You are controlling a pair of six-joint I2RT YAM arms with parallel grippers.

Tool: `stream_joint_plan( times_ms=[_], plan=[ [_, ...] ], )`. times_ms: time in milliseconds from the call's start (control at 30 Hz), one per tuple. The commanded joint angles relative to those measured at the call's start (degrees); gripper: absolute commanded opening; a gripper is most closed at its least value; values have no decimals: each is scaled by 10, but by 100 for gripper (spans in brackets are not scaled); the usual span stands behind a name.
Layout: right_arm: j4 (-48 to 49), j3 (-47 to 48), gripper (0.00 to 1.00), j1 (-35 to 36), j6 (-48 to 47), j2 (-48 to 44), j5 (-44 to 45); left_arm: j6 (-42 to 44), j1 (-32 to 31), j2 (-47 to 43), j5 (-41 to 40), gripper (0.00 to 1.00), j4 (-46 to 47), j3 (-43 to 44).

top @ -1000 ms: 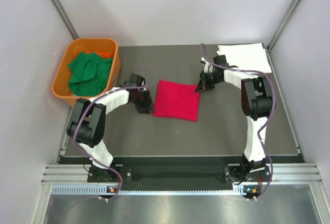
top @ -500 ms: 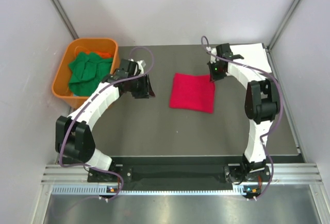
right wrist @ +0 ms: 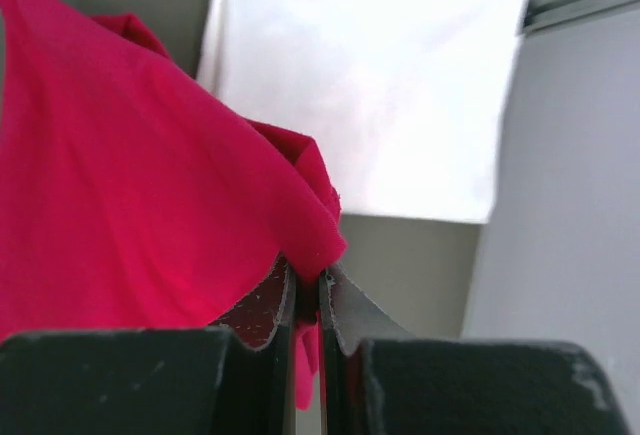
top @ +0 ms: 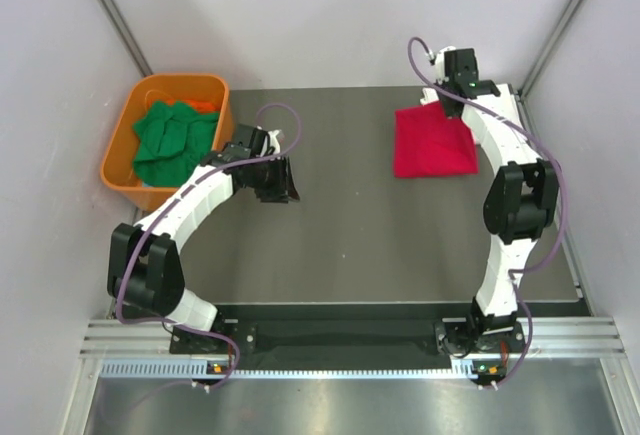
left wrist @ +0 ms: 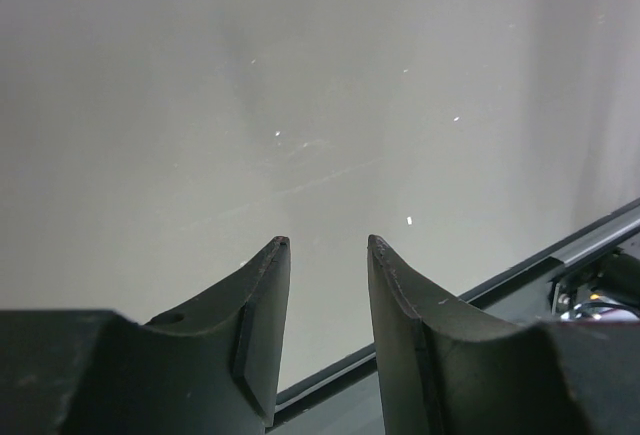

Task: Fold and stack the t-shirts
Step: Neatly place the folded tshirt to the corner

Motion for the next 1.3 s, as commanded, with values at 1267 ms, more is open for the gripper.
stream_joint_plan(
  times_ms=[1267],
  plan=[
    [95,179,0,-137,-65,51,-63,20,0,3,18,41,35,-22]
  ],
)
